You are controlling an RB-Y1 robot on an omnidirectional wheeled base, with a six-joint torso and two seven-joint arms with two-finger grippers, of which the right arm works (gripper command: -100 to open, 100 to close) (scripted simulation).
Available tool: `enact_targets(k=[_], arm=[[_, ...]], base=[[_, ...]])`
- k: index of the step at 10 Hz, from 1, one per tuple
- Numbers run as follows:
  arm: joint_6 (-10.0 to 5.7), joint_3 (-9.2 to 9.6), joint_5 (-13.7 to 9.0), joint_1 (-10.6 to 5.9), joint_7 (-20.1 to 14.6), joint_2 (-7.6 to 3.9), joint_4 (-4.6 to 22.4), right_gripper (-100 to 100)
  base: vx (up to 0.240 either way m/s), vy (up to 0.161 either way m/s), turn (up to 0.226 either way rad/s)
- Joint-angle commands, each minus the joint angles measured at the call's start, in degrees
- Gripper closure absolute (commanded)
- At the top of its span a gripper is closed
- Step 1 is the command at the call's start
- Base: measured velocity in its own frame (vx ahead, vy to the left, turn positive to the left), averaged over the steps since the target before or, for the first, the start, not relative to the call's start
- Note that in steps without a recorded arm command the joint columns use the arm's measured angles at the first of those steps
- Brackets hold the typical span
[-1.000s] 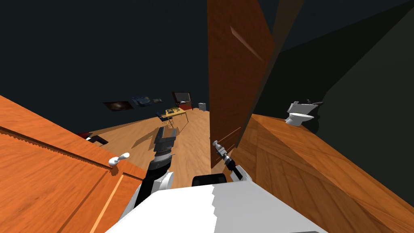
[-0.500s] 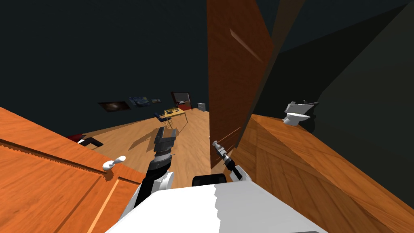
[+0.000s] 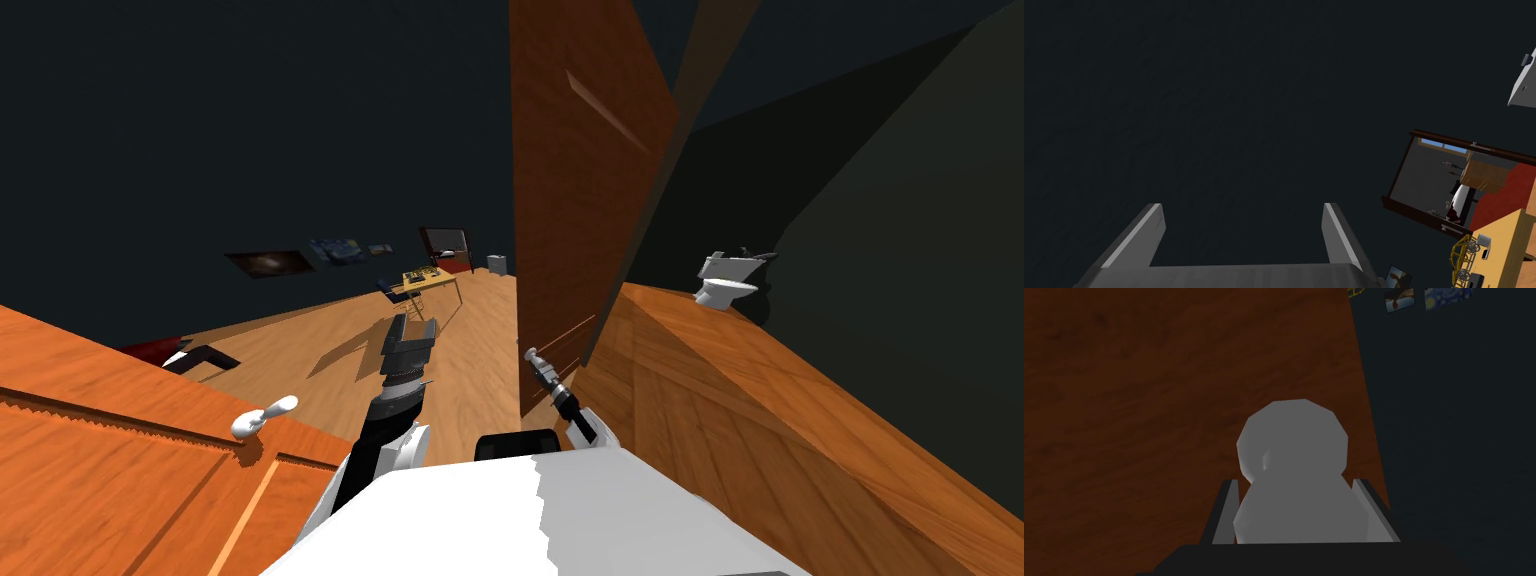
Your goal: Push the door open
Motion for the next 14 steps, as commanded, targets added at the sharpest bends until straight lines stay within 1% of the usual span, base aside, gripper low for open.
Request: enact_targets(k=[1, 2, 4, 5, 7, 8, 9, 10, 11, 13, 14], arm=[[0.11, 0.36, -1.0, -0.3, -2.9, 0.03, -0.3, 100], [0.11, 0.36, -1.0, -0.3, -3.6, 0.03, -0.3, 100], [0.12, 1.04, -2.2, -0.64, -7.1, 0.11, 0.1, 100], [0.12, 1.04, -2.2, -0.64, -7.6, 0.11, 0.1, 100], [0.14, 1.71, -3.4, -0.98, -11.2, 0.2, 0.4, 100], [0.14, 1.71, -3.4, -0.98, -11.7, 0.2, 0.4, 100], [0.15, 2.11, -4.1, -1.18, -13.9, 0.25, 0.6, 100], [0.16, 2.5, -4.8, -1.38, -15.4, 0.3, 0.8, 100], [0.16, 2.5, -4.8, -1.38, -16.2, 0.3, 0.8, 100], [0.18, 3.29, -6.2, -1.78, -20.0, 0.4, 1.2, 100], [0.18, 3.29, -6.2, -1.78, -20.7, 0.4, 1.2, 100]], base=[[0.043, 0.028, -0.053], [0.034, 0.017, -0.021], [0.039, 0.022, -0.044], [0.033, 0.016, -0.016], [0.042, 0.027, -0.045], [0.042, 0.016, -0.021], [0.038, 0.011, -0.026], [0.05, 0.028, -0.057], [0.041, 0.027, -0.029], [0.049, 0.027, -0.05], [0.043, 0.024, -0.03]])
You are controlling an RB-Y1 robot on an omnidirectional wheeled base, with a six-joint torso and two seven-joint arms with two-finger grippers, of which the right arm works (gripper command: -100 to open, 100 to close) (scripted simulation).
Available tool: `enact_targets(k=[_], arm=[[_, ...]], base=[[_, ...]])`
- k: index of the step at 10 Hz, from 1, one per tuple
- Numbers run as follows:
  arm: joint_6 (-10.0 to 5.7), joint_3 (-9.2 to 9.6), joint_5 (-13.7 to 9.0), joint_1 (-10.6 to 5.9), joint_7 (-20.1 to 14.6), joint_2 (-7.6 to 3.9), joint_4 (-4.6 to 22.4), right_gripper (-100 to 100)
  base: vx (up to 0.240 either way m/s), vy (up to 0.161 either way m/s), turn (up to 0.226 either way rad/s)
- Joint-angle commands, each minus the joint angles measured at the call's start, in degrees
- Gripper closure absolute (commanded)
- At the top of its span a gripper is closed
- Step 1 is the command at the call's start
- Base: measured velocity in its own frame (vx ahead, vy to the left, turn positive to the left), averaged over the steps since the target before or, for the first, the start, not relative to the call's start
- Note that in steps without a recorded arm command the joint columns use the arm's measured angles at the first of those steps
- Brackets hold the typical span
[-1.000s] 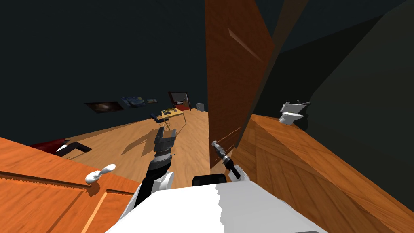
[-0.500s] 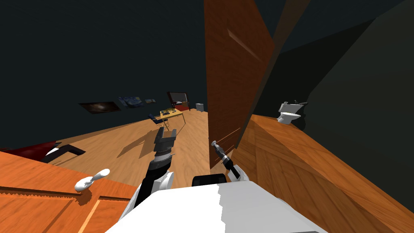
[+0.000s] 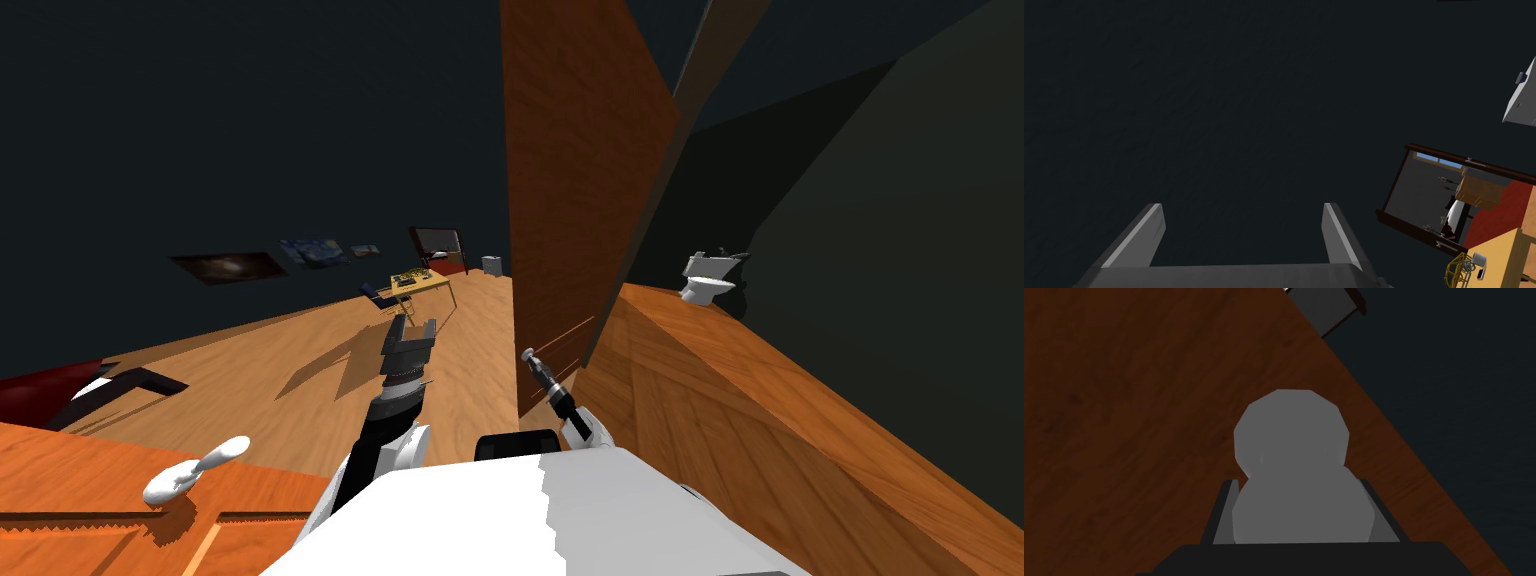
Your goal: Push the door open
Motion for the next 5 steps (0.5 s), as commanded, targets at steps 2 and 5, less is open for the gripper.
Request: enact_targets(k=[2, 5], arm=[[-0.11, 0.14, -1.0, -0.63, -3.0, -0.08, 0.4, 100], [-0.09, 1.01, -2.5, -1.06, -7.7, 0.04, 0.8, 100]], base=[[0.035, 0.019, -0.027], [0.041, 0.03, -0.051]])
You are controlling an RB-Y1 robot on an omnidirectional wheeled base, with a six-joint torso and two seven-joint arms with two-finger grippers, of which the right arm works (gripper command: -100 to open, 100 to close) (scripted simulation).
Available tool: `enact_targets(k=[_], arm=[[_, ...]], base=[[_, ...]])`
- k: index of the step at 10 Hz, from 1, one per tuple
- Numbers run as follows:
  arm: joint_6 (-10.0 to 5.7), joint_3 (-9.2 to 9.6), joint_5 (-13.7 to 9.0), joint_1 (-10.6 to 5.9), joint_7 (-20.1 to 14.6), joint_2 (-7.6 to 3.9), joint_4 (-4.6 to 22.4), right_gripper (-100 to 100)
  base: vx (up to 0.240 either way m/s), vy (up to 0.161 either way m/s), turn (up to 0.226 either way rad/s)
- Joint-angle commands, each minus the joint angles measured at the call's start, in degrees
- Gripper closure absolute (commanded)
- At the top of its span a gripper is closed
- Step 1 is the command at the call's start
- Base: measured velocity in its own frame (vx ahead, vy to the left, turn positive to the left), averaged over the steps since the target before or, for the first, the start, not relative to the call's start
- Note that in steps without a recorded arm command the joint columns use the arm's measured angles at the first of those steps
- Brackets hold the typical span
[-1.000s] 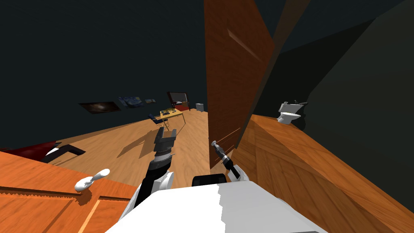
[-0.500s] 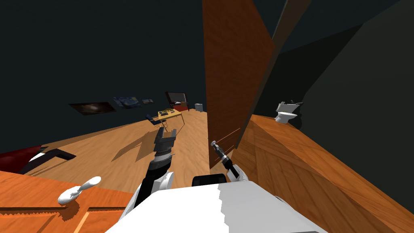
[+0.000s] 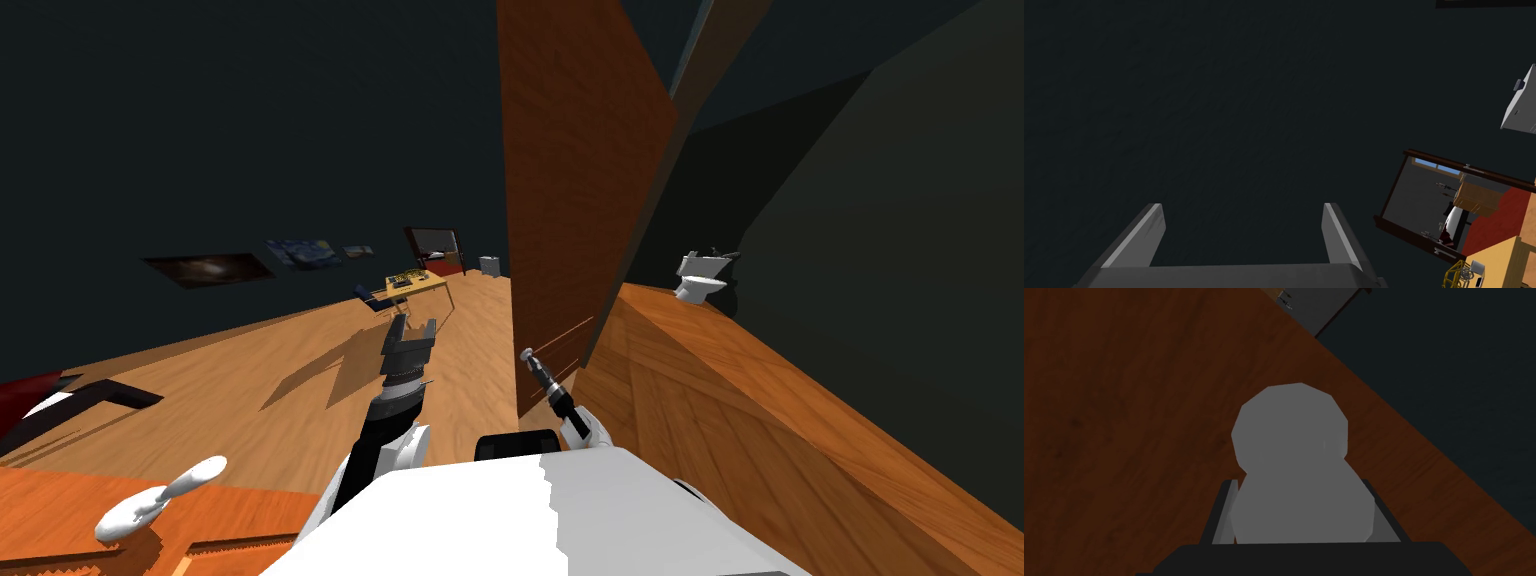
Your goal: Push the door open
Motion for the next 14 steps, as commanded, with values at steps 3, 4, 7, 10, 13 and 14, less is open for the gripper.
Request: enact_targets(k=[3, 4, 7, 10, 13, 14], arm=[[-0.02, 0.69, -1.8, -0.73, -5.5, 0.05, 0.4, 100], [-0.02, 1.12, -2.6, -0.95, -6.9, 0.11, 0.6, 100], [0.0, 1.58, -3.4, -1.18, -10.3, 0.18, 0.9, 100], [0.02, 2.51, -5.0, -1.64, -15.1, 0.32, 1.3, 100], [0.04, 3.43, -6.7, -2.11, -19.7, 0.46, 1.8, 100], [0.05, 3.9, -7.5, -2.35, -21.2, 0.53, 2.0, 100]], base=[[0.038, 0.022, -0.038], [0.062, 0.04, -0.08], [0.041, 0.022, -0.029], [0.048, 0.032, -0.053], [0.04, 0.026, -0.04], [0.051, 0.033, -0.08]])
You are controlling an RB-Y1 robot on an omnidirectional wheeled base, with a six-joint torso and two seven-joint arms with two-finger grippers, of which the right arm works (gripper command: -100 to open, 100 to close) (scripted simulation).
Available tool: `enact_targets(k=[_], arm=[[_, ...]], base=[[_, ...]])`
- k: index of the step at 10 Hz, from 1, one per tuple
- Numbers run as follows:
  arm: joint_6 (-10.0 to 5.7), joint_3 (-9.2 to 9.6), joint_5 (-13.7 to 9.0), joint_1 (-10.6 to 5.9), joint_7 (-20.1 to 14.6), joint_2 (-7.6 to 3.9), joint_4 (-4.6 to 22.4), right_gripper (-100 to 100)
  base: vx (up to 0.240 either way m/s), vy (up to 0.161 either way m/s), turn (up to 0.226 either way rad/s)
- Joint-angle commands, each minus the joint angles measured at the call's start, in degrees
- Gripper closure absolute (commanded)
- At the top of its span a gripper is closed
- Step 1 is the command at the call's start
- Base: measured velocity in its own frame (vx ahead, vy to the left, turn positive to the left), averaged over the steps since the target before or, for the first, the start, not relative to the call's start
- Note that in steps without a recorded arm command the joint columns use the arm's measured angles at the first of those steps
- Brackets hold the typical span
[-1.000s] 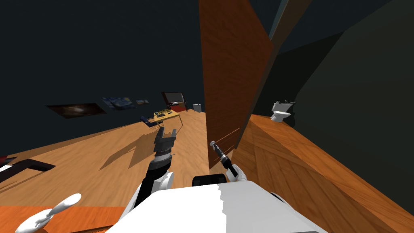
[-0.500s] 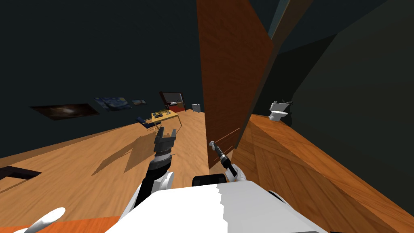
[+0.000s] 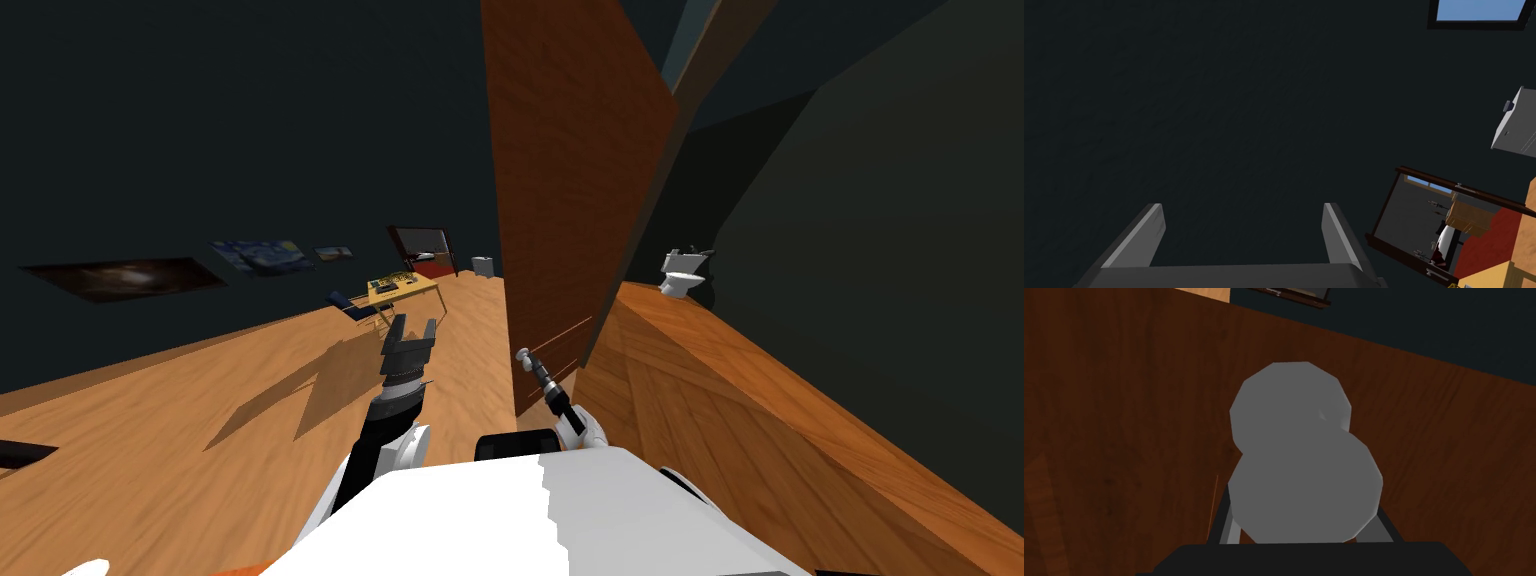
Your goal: Push the door open
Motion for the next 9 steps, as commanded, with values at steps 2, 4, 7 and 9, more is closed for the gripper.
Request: enact_targets(k=[2, 4, 7, 9], arm=[[-0.11, 0.67, -1.4, -0.53, -4.2, 0.19, 0.2, 100], [-0.1, 1.14, -2.2, -0.77, -6.9, 0.27, 0.4, 100], [-0.08, 2.09, -3.9, -1.25, -11.3, 0.42, 0.9, 100], [-0.07, 2.57, -4.8, -1.49, -13.9, 0.5, 1.1, 100]], base=[[0.05, 0.032, -0.04], [0.041, 0.025, -0.035], [0.047, 0.037, -0.057], [0.04, 0.024, -0.034]])
